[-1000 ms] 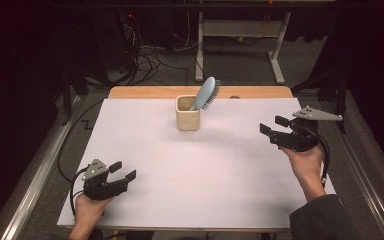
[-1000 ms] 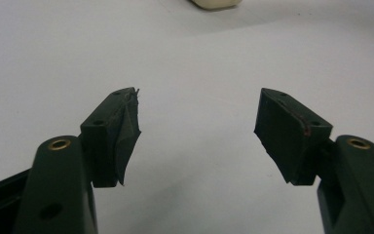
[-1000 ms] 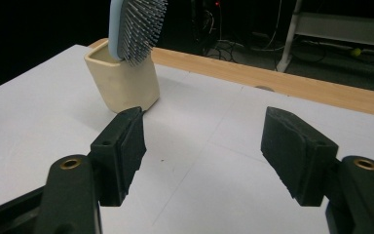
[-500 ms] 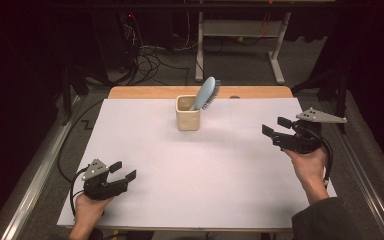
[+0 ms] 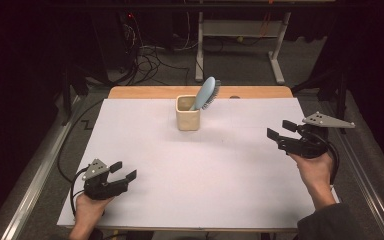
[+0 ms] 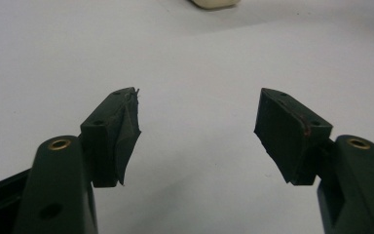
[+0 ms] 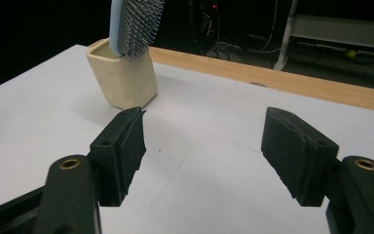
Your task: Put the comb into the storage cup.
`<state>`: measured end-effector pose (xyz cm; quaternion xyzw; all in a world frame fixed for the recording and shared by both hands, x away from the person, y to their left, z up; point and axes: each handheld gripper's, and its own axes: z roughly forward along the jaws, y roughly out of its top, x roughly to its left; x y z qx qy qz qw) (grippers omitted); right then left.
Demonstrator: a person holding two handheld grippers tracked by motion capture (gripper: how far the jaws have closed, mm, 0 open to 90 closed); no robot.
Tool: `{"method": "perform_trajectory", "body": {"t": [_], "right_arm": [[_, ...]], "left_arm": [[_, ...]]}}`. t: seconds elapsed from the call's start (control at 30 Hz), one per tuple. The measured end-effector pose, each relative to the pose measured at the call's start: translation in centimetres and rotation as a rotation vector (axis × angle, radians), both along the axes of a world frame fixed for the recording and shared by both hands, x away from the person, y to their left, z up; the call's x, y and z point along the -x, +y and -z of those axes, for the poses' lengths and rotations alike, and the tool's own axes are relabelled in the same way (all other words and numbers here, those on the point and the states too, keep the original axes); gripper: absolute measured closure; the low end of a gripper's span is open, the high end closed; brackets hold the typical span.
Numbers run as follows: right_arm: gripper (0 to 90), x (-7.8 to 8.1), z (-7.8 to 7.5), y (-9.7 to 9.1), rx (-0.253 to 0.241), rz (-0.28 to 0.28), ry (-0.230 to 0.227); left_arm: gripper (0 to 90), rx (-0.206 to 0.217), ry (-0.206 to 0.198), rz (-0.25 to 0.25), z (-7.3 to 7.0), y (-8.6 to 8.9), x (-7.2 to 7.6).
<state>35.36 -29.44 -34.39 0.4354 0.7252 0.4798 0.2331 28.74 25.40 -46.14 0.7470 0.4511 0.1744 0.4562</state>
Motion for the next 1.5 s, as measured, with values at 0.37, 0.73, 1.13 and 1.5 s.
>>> {"method": "perform_trajectory", "body": {"t": [0.37,0.73,1.13,1.5], "right_arm": [[33.1,0.6,0.3,-0.6,-0.004,0.006,0.003],[32.7,1.3,1.2,-1.3,-0.030,0.011,0.017],[32.6,2.4,1.6,-1.6,-0.039,0.004,0.013],[32.4,3.4,2.0,-1.6,-0.049,-0.005,0.010]], "left_arm": [[33.5,0.002,-0.002,-0.001,0.0,0.0,0.0],[33.5,-0.001,-0.001,0.000,0.0,0.0,0.0],[33.4,0.013,-0.001,-0.006,0.0,0.1,0.0],[33.4,0.014,-0.002,-0.005,-0.1,0.1,0.1]]}}
